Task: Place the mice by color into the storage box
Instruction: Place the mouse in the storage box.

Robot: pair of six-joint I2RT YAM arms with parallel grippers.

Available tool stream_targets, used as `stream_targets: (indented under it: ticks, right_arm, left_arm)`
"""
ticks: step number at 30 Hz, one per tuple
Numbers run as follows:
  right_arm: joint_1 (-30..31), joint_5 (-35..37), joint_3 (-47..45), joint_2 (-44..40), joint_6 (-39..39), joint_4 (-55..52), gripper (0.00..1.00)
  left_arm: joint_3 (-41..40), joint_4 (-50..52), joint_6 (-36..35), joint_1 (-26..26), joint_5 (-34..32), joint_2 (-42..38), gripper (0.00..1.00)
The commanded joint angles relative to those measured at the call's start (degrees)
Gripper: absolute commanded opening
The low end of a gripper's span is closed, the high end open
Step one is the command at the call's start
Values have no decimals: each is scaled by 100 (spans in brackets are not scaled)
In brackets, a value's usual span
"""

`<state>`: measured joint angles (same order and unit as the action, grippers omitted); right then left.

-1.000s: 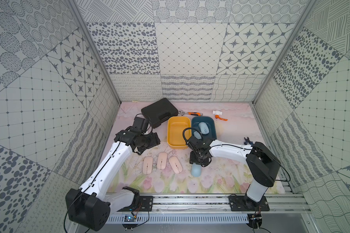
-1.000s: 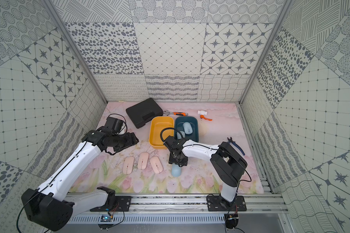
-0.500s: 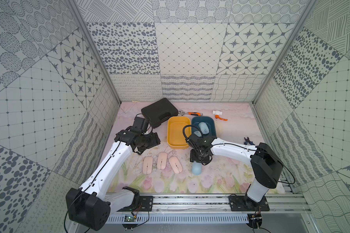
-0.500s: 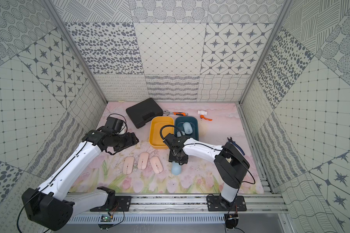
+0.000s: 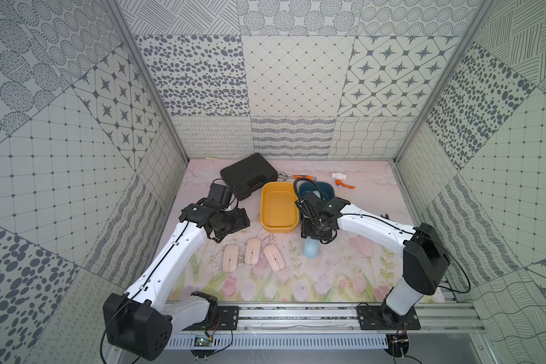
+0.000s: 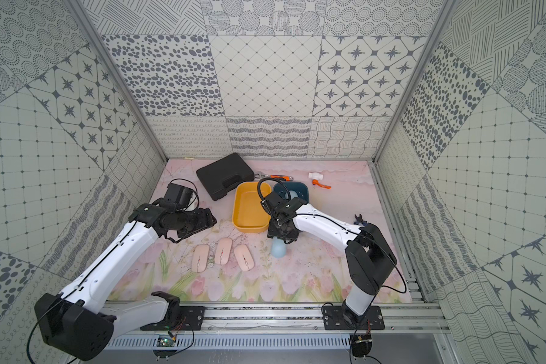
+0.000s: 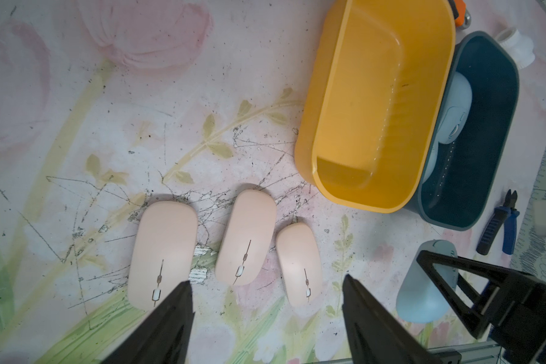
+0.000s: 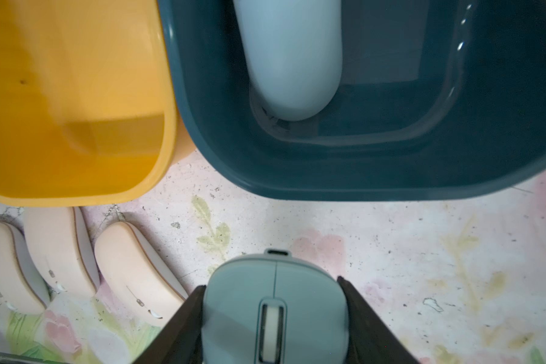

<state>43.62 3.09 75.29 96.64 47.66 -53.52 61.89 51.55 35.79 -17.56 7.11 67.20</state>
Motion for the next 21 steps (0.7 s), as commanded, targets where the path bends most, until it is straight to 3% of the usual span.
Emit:
stream_targets:
  ticks: [1,7,21]
  right_arm:
    - [-273,48,393,-164,-374,-238,45]
    - [-870,-50,1071,58,-912,-489,46]
    - [-1730,-239,2595,1659,-1869,-671,46]
  left_arm:
    - [18,-101,5,14,-43,-50,78]
    - [-8,-92,33,13,-27,-84,78]
    - [156,58,57,10,-167,110,78]
